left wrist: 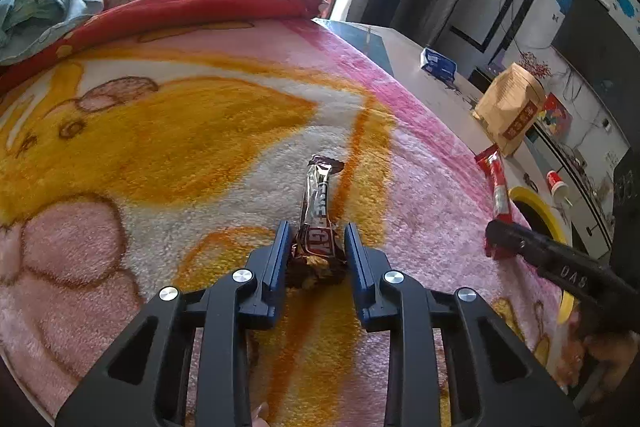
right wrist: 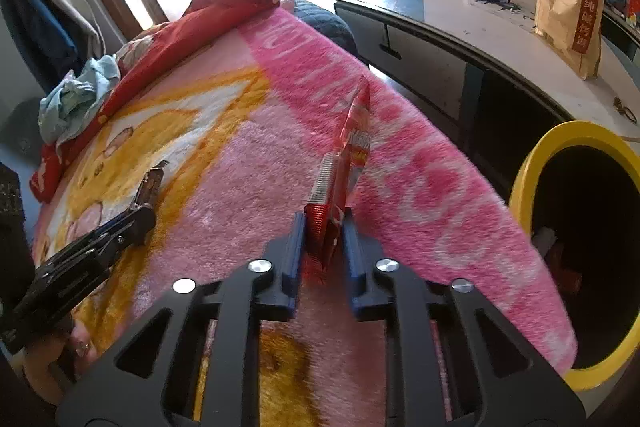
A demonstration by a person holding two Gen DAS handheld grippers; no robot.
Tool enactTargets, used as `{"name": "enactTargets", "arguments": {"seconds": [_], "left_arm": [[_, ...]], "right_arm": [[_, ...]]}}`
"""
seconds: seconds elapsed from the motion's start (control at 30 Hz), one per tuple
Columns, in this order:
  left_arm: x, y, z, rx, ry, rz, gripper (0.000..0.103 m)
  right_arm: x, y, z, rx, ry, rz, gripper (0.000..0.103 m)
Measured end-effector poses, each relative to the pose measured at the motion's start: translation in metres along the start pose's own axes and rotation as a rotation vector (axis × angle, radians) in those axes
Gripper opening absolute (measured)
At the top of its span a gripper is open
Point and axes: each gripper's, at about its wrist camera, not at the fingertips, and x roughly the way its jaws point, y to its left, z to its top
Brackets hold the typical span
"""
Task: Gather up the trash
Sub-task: 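Grasp the brown candy bar wrapper with the left tool while the right tool grasps the red packet, then carry the candy bar wrapper and red packet over the bin with both tools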
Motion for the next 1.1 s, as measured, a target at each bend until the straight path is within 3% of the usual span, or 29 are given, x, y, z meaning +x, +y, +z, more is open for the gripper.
{"name": "enactTargets", "arguments": {"seconds": [0.3,0.7,1.1], "left_arm": [[-0.007,-0.023,-0.004,0.054,-0.01,-0.071,0.024],[-0.015,-0.069,-0.016,0.12,-0.006,-0.189,0.024],[-0.02,-0.116,-0.024,0.225,0.003,-0.251,0.024]], "right_arm": [[-0.028,-0.017,0.004,-0.007,-0.058,-0.025,0.011],[-0.056,-0.063,0.008,0.082,-0.104,-0.068,0.011],[-0.074,-0.095,0.005,0.153,-0.133,-0.092,0.011]]}}
